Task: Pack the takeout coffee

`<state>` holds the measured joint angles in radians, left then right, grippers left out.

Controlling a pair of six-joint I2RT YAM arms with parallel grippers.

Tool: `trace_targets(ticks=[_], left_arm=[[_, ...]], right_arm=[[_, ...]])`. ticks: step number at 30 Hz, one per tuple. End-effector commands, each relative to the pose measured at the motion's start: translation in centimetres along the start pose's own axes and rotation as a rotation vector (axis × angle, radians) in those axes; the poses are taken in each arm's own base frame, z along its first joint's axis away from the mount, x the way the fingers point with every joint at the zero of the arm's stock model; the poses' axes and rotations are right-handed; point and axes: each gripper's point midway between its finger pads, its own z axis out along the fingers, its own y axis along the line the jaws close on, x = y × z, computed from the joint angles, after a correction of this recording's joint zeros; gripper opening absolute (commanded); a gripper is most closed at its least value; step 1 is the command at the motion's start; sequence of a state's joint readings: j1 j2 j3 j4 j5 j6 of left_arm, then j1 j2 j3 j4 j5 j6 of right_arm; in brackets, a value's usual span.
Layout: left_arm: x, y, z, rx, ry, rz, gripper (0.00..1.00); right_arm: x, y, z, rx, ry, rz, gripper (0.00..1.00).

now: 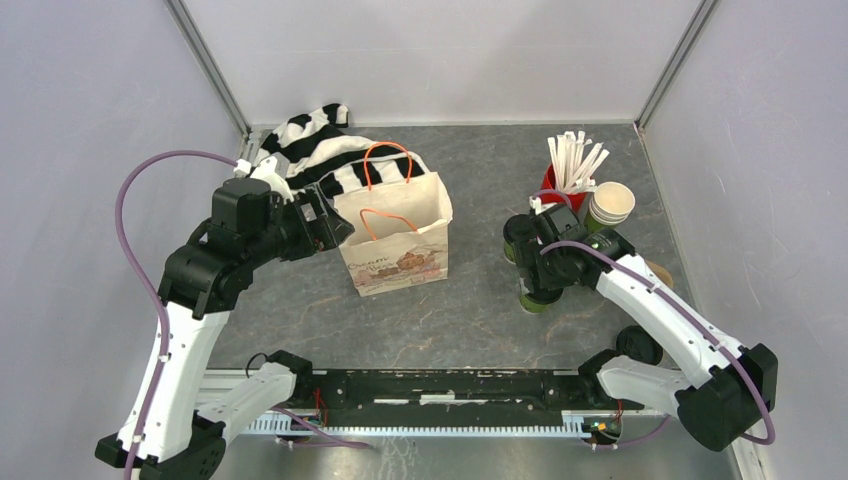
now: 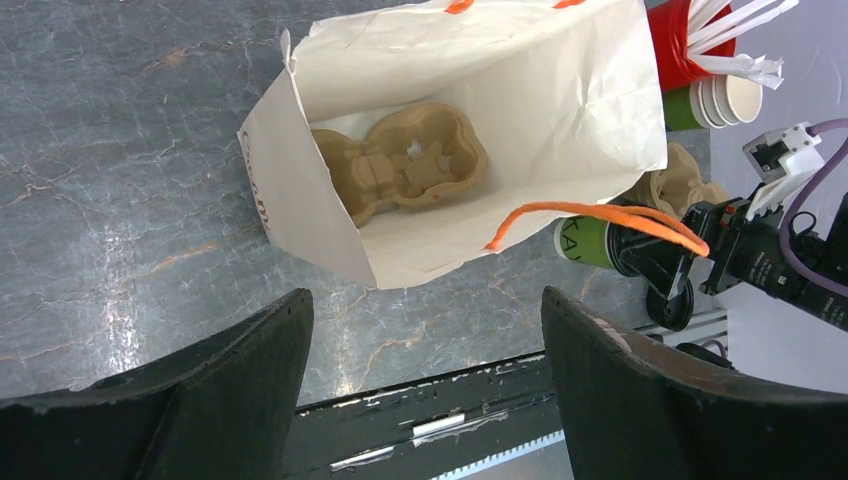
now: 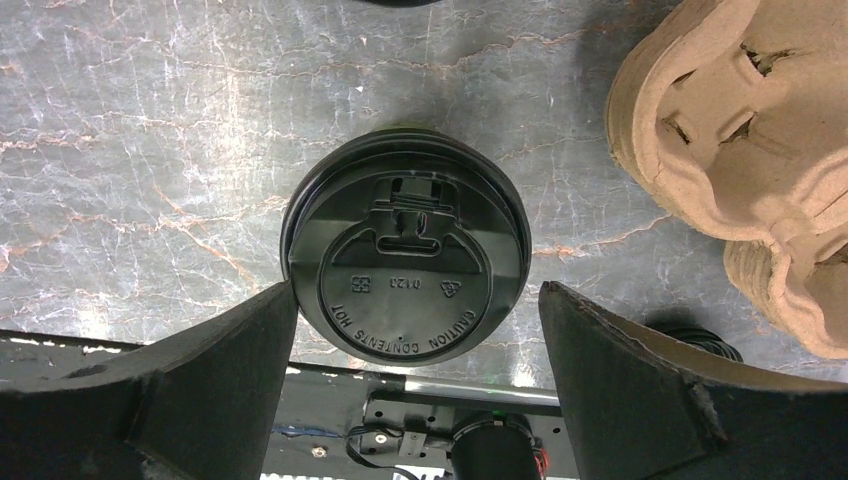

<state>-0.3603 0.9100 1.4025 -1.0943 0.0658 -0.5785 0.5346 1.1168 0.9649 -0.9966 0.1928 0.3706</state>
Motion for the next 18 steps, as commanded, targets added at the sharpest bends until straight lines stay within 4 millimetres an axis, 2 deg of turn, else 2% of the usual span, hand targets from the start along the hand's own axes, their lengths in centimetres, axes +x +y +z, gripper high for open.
trace_targets(ticks=[1, 11, 18], left_arm=[[-1.31, -1.02, -0.82, 0.046, -0.044, 0.056, 0.90], [-1.08, -0.83, -0.34, 0.036, -0.029, 0.051, 0.90], [-1.02, -0.59, -0.40, 0.027, -0.034, 0.047, 0.90]], right_arm=[[-0.90, -0.28, 0.29, 0.016, -0.031, 0.027, 0.96], [-0.98, 0.21, 0.84, -0.013, -0.023, 0.020, 0.87], [-0.48, 0.04, 1.16, -0.006, -0.015, 0.021, 0.87]])
